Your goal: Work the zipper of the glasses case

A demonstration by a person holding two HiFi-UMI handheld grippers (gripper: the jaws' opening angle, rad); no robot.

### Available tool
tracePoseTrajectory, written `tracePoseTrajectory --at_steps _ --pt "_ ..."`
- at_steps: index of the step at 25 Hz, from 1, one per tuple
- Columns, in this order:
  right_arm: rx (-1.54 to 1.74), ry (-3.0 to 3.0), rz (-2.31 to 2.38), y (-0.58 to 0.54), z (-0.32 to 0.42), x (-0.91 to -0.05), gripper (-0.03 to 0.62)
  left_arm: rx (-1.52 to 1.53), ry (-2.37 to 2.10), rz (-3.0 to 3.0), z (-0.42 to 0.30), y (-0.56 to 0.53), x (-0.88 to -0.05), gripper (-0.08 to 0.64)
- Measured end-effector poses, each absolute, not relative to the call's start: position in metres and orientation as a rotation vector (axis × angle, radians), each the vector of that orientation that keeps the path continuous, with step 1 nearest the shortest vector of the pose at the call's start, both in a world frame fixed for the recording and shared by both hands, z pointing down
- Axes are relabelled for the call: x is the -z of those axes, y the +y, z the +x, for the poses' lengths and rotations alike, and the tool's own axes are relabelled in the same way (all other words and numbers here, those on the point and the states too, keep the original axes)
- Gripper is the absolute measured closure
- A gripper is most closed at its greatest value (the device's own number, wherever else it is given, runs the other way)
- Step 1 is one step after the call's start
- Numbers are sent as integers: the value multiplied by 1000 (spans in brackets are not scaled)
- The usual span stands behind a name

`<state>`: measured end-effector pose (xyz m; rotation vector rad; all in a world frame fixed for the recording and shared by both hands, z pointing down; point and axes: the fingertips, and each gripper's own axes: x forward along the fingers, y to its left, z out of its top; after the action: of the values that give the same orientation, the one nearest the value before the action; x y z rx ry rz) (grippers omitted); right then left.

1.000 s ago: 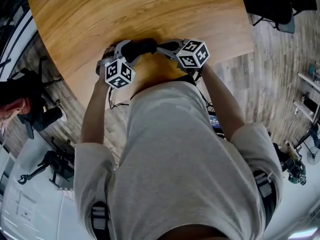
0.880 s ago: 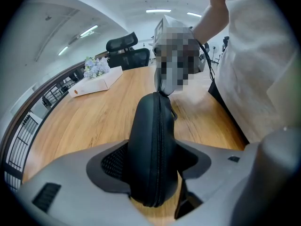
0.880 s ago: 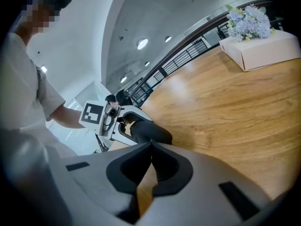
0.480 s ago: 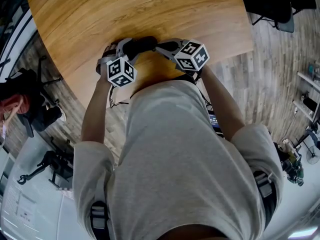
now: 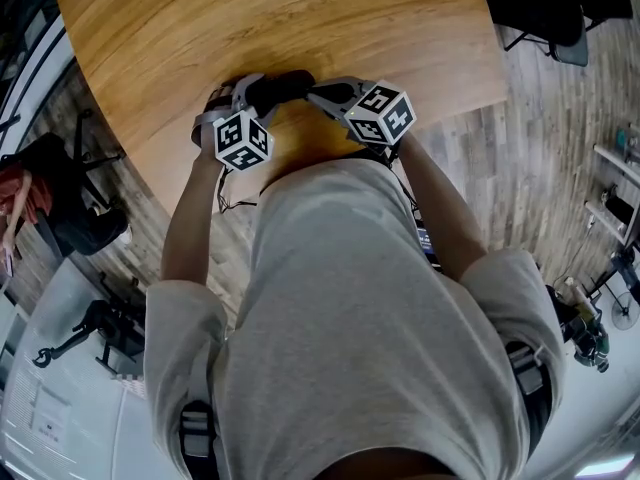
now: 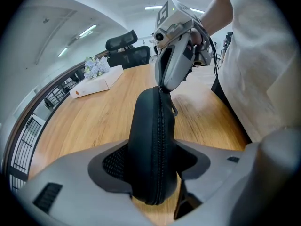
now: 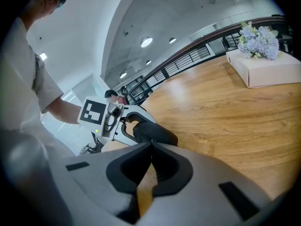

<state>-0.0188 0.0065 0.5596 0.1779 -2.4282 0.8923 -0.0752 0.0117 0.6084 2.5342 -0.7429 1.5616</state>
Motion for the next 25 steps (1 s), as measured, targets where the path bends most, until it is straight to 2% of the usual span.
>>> tracePoseTrajectory --at_steps 12,25 --pt "-954 -2389 161 -1 -21 -568 565 -1715 -758 2611 -51 -4 -602 273" --pt "-878 -2360 148 -2 -17 -580 565 -1684 -665 2584 -53 3 -605 291"
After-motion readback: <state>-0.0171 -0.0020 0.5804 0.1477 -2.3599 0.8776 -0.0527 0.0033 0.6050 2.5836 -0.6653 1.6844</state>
